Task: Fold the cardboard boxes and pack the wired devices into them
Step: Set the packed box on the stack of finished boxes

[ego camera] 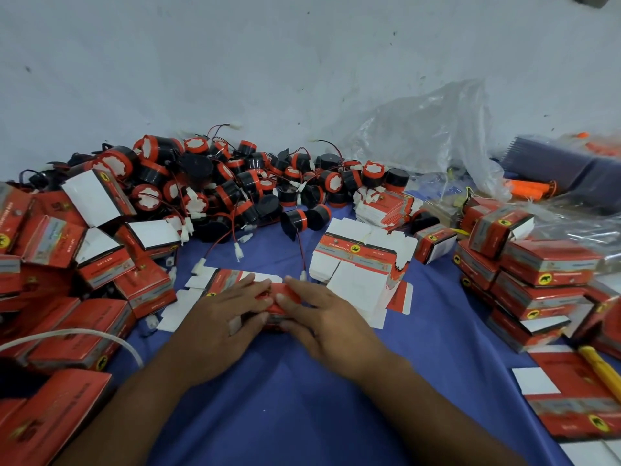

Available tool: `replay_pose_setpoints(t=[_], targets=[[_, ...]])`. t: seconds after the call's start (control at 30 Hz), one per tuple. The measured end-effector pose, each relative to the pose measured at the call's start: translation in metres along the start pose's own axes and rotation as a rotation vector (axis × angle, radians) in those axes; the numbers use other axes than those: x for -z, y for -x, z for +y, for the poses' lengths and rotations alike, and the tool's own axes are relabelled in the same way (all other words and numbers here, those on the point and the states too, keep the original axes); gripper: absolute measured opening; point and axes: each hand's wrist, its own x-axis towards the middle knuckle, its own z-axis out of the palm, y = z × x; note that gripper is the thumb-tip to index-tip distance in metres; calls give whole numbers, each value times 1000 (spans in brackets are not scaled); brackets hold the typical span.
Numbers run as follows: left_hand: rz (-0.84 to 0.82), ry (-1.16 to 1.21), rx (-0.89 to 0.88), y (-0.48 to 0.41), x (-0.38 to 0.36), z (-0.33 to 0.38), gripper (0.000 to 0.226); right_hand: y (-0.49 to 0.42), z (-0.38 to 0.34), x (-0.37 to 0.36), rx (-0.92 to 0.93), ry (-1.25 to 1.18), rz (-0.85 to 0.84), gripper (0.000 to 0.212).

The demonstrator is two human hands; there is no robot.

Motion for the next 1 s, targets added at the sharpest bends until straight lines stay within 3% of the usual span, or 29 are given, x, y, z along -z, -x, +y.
replay_pose_setpoints(t=[0.1,0.23,0.4,0.53,0.67,0.8,0.93,1.0], targets=[[94,121,207,0,11,-7,24,-1,1,-2,-32,-17,11,37],[437,169,540,4,27,-29,25,1,4,-4,-46,-37,-1,39],[643,227,575,15,32,-31,16,-1,7,-5,-66,-56,-19,42],[821,166,685,31,38,-38,28,-1,9,-4,-73,-81,-46,44],[852,89,780,44,38,-50,40,0,9,-4,-73,-114,-28,43],[755,38,819,50,38,-56,47,2,7,-1,-59,-155,10,41],[733,-19,710,40,38,-24,41,-6,0,17,-102,-372,247,39],[725,-21,577,13,32,3,36,-18,5,45,-124,-357,438,38]])
